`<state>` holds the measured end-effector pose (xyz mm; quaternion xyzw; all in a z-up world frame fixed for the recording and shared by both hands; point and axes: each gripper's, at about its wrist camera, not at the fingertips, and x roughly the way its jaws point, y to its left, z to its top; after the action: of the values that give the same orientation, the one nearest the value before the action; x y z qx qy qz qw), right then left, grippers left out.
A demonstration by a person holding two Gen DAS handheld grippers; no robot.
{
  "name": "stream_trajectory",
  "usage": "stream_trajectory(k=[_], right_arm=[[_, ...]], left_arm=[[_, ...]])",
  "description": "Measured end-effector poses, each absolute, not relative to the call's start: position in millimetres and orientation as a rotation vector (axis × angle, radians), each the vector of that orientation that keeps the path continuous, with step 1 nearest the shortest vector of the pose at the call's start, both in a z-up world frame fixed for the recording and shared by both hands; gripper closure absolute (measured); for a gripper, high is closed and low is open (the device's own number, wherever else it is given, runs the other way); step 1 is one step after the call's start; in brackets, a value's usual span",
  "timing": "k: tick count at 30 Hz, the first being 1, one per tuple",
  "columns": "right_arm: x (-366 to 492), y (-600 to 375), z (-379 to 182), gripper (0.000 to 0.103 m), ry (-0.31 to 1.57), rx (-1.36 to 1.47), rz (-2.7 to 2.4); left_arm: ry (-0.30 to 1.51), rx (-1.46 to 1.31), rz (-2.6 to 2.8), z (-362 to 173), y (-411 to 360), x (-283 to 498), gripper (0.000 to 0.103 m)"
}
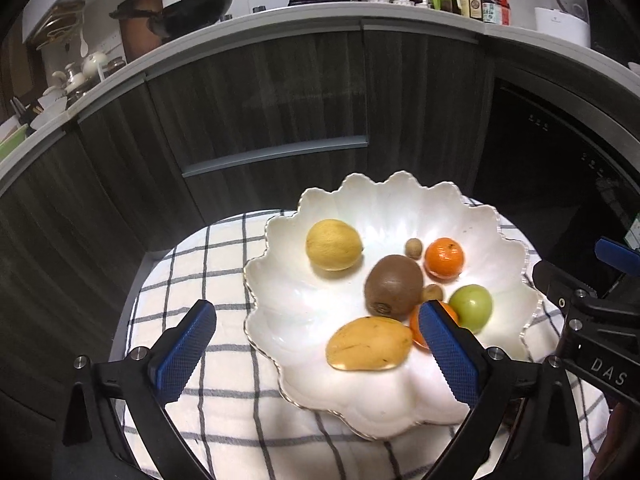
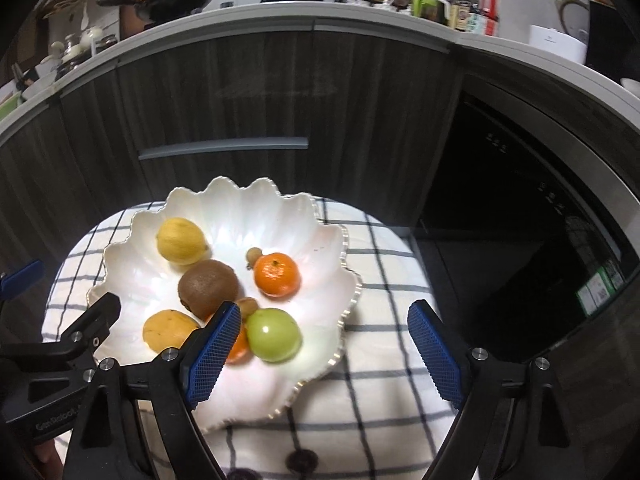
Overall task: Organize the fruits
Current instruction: 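Open both grippers to drop the lemon and longan into the bowl, then move both grippers away from the bowl toward the dark cherries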
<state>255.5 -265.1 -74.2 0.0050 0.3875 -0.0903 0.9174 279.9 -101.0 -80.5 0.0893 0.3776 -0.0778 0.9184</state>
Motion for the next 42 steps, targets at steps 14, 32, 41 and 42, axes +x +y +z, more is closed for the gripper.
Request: stream_trajectory(k=[14, 32, 41, 42], right_arm=[[186, -291, -62, 0.017, 0.765, 0.046, -0.241], [133, -321, -101, 0.017, 0.826, 0.093, -0.301], [129, -324, -119, 0.017, 0.843, 0.099, -0.297], [129, -324, -122, 0.017, 0.851, 0.103, -0.293]], left_arm=[[0.751, 0.168, -0.174, -69, -122, 221, 0.000], [0.795, 0.156, -0.264, -117, -149, 167, 0.003], [0.868, 0.171, -0.291, -149, -164, 165, 0.023], [0.874, 0.172, -0.292, -152, -166, 165, 0.024]])
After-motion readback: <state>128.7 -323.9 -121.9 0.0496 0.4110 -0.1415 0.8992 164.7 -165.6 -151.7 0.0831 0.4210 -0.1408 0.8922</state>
